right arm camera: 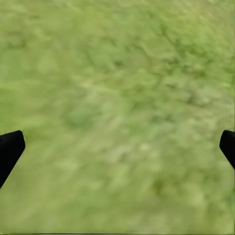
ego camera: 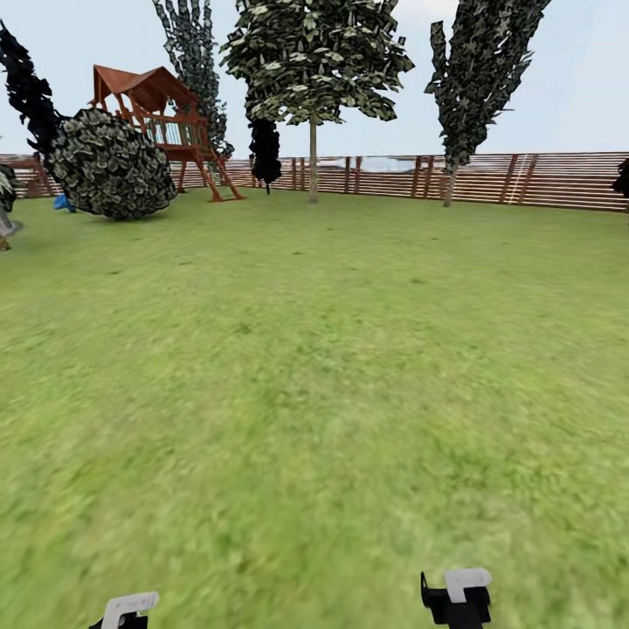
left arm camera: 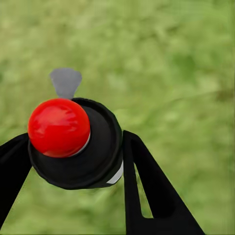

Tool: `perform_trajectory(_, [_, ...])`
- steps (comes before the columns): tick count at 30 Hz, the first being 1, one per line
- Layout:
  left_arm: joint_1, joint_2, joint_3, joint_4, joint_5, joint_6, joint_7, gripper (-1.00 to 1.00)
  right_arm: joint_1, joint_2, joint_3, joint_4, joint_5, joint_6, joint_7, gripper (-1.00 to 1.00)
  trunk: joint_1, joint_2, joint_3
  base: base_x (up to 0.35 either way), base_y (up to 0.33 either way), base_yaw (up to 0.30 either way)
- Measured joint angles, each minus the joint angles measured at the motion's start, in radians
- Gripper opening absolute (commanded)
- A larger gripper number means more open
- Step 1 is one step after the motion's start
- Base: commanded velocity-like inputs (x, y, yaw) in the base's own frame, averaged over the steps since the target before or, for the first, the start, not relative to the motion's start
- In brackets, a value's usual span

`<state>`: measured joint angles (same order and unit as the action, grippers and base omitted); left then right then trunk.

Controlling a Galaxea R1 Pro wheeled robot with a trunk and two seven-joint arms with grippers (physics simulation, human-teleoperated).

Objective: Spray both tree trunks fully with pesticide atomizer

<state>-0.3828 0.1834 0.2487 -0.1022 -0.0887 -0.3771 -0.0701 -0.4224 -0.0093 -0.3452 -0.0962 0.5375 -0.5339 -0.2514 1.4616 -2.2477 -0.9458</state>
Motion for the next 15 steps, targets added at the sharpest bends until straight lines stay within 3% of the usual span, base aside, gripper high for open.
perform_trajectory(15, [0.0,0.002,0.0,0.0,0.001,0.002,0.002,-1.0,0.0,0.016,0.003,0.063,0.0,-0.003,0.003,1.0,0.0,0.0,0.0,0.339,0.0,0.0])
